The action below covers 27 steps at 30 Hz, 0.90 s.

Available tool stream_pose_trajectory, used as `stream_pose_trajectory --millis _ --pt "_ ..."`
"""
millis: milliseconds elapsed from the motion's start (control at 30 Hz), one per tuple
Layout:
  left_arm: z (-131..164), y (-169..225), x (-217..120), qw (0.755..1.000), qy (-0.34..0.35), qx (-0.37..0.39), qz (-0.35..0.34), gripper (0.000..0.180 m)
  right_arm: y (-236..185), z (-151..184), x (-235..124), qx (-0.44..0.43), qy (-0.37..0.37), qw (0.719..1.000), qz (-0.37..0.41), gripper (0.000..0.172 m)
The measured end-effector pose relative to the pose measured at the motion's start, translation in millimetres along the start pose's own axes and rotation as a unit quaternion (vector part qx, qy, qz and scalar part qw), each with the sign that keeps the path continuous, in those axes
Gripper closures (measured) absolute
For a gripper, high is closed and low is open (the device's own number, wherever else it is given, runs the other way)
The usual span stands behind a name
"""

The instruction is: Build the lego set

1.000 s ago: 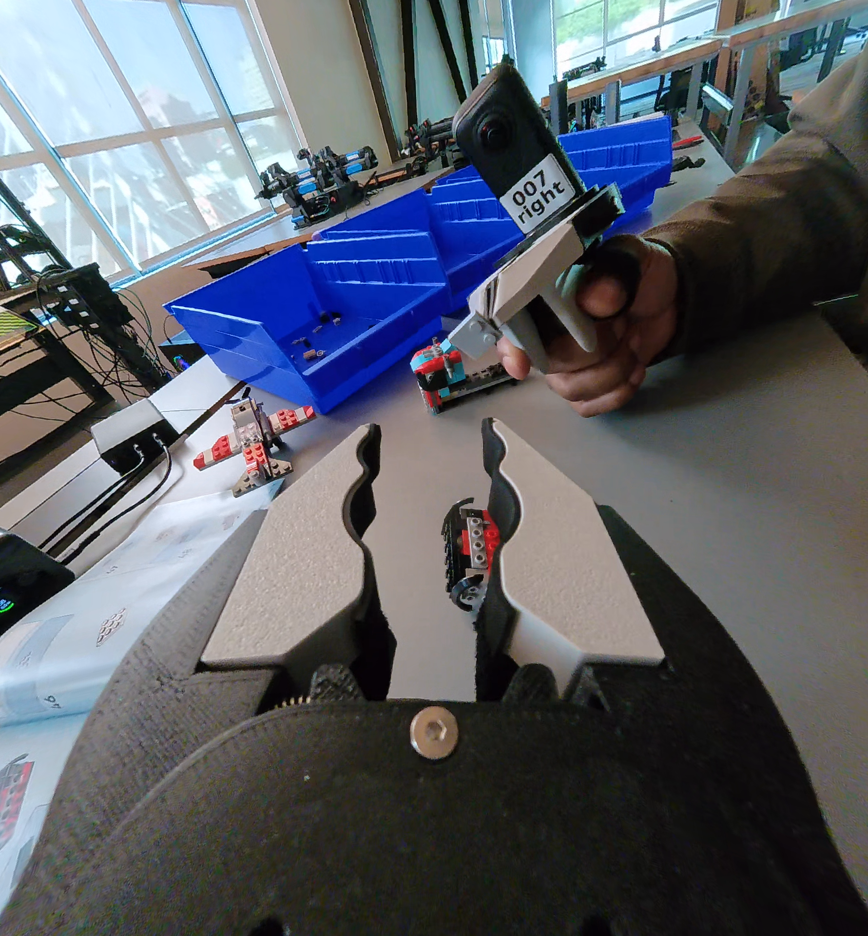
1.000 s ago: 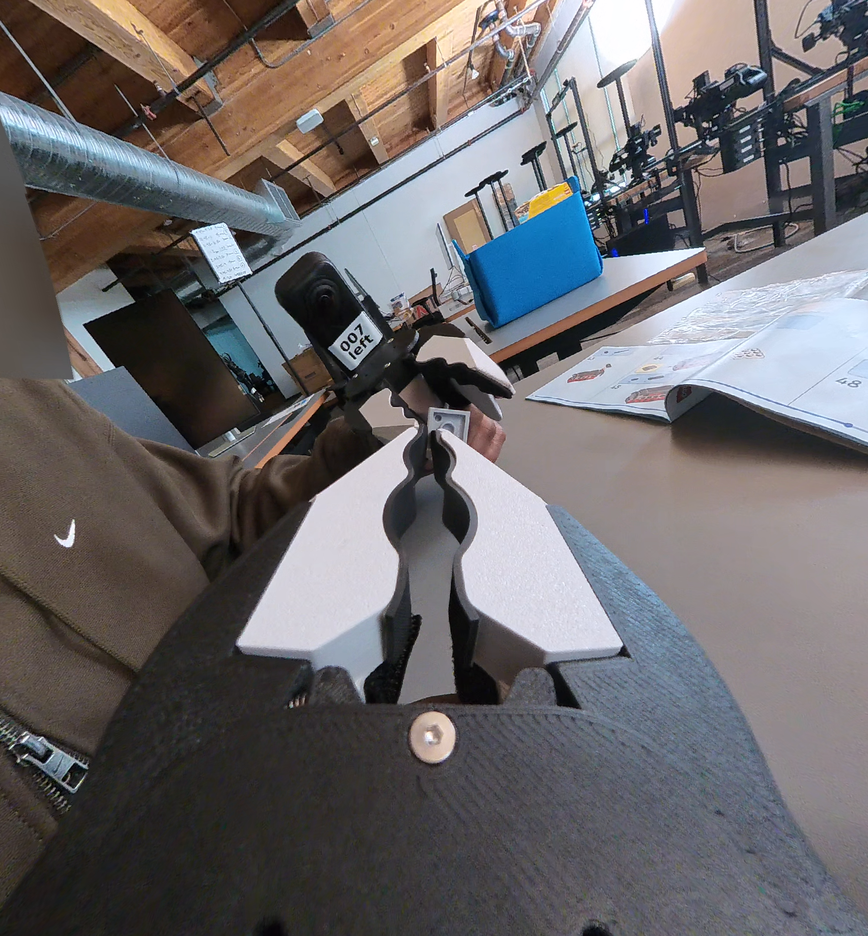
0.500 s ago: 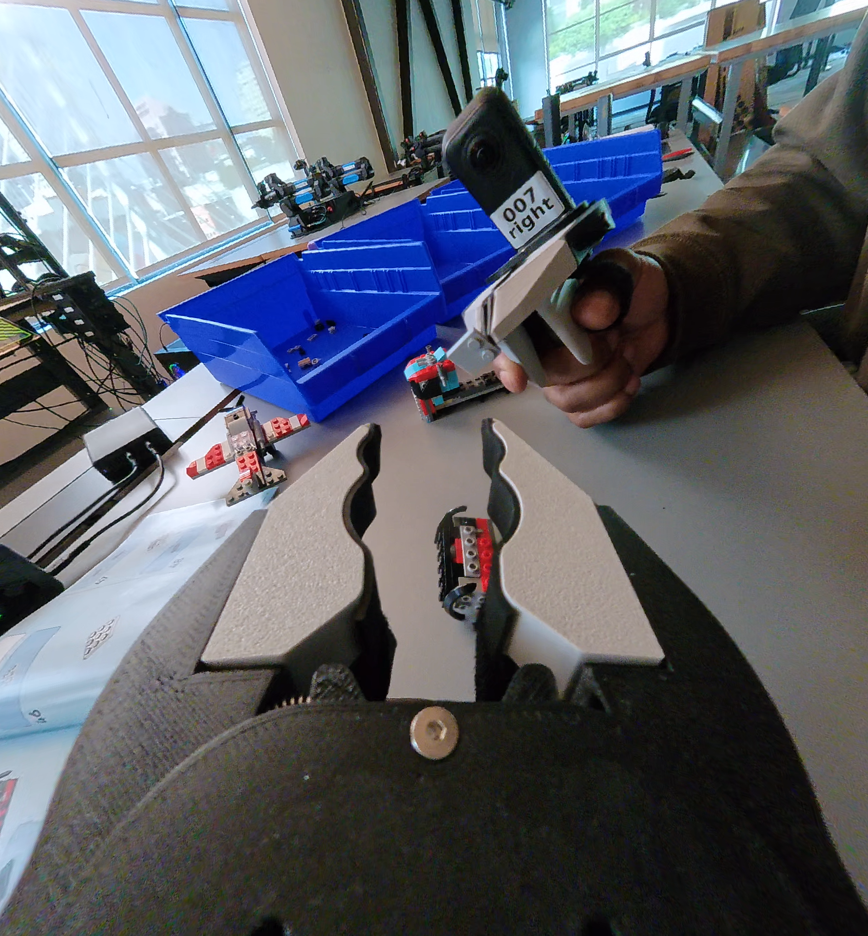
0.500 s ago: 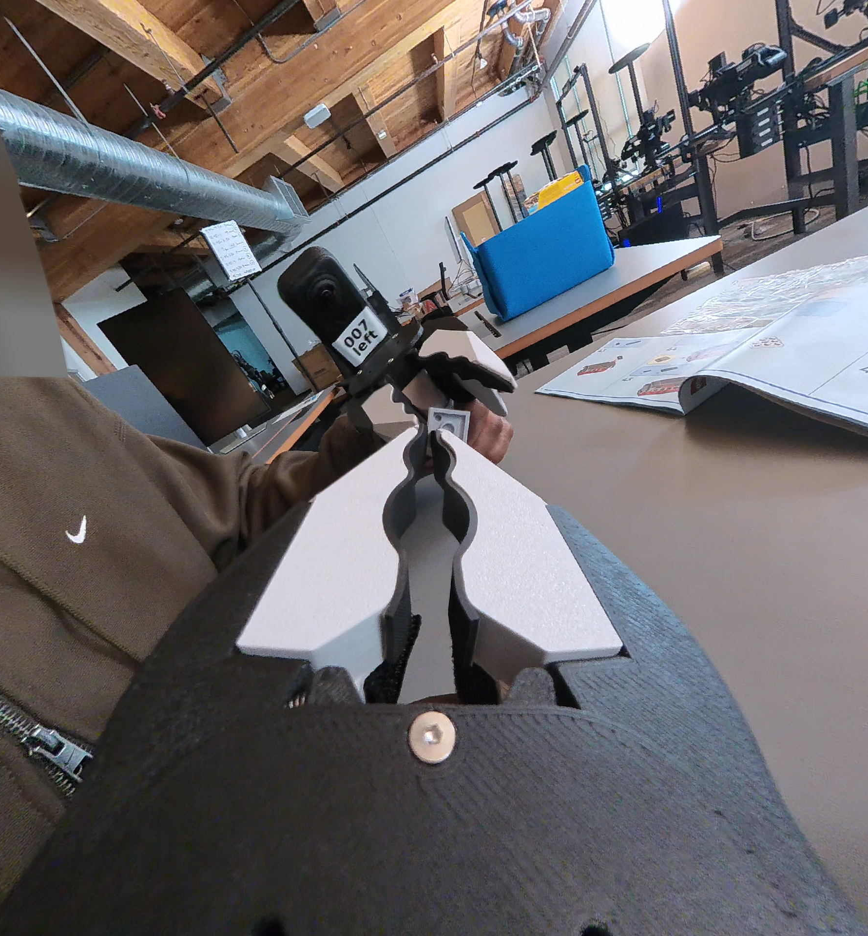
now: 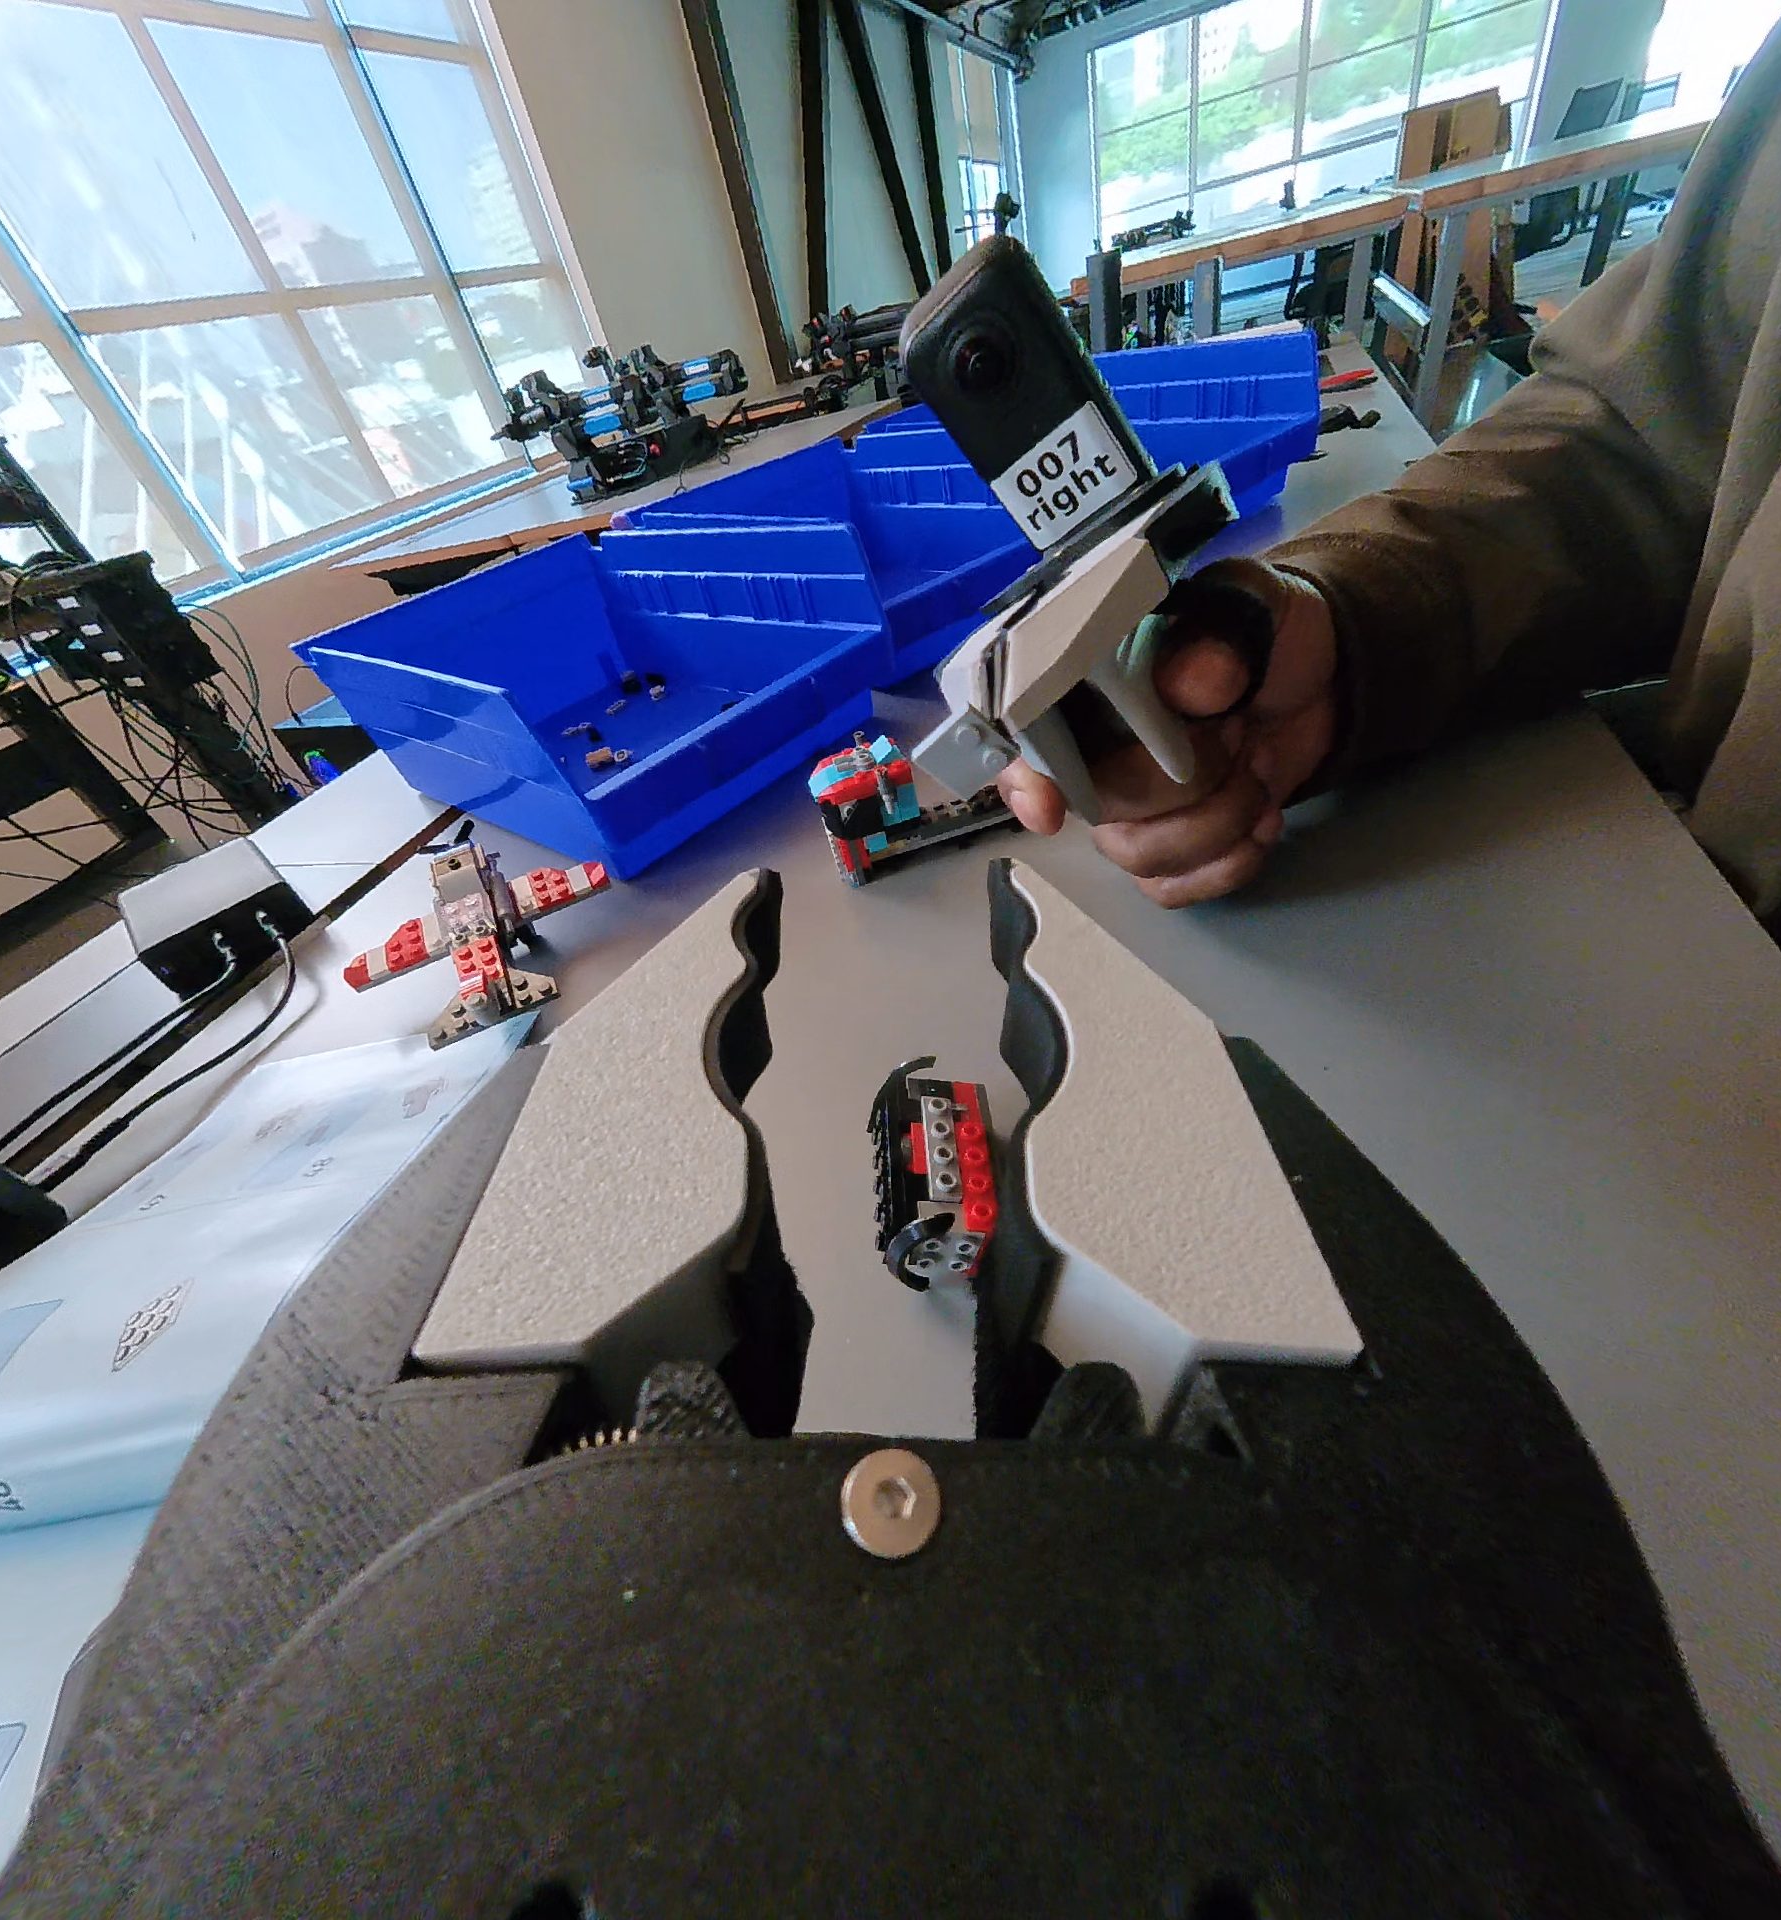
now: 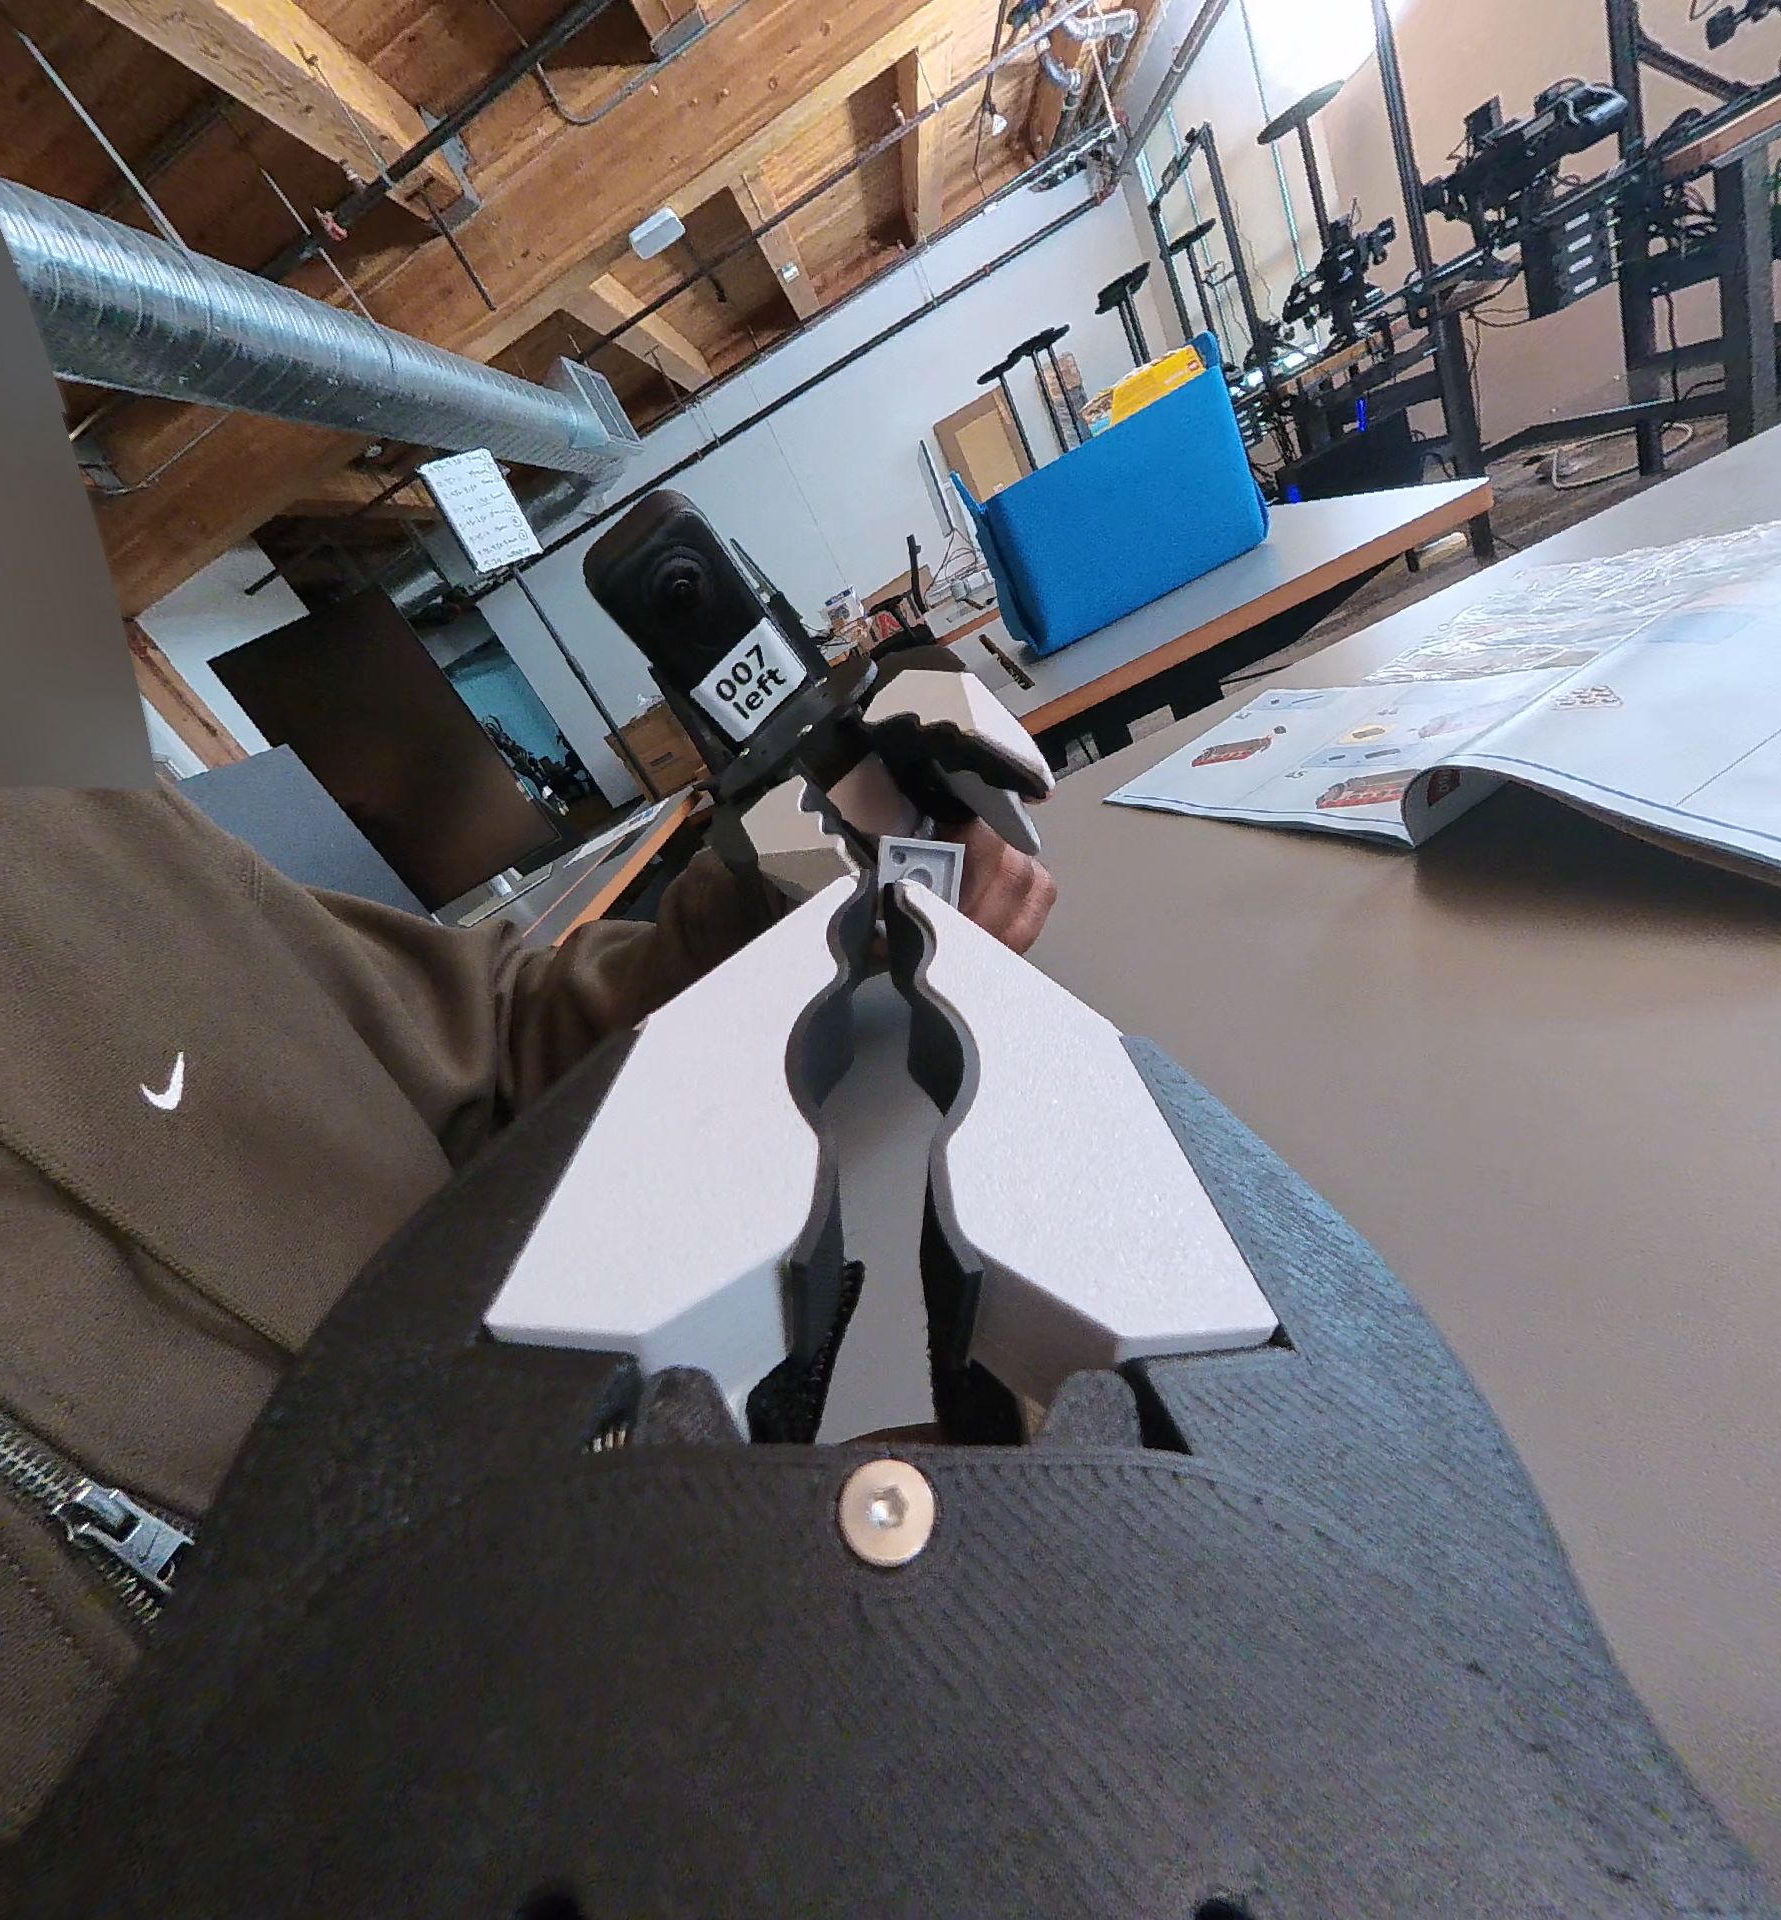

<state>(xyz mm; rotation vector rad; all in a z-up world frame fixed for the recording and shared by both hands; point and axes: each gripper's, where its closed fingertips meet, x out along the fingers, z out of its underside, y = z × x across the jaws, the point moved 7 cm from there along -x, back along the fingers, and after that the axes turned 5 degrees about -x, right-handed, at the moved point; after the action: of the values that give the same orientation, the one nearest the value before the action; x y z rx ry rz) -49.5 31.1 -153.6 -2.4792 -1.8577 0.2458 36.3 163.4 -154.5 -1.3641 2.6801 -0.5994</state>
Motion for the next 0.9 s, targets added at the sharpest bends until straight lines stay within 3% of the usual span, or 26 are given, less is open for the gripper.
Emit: stream_pose_trajectory --millis 267,567,900 --pt "0.3 -2.8 -0.9 1.000 -0.001 -0.028 0.004 0.139 -0.5 0.9 0.5 -0.010 -0.003 1.000 0.001 0.169" --pt "-1.2 -15.6 -8.6 0.990 0.020 -0.139 0.016 0.139 -1.0 2.3 0.8 -0.033 -0.010 0.999 0.003 0.169" --pt "7.7 -24.3 -11.6 0.939 0.030 -0.334 0.083 0.137 -5.7 2.5 1.1 -0.087 -0.017 0.996 -0.002 0.169"
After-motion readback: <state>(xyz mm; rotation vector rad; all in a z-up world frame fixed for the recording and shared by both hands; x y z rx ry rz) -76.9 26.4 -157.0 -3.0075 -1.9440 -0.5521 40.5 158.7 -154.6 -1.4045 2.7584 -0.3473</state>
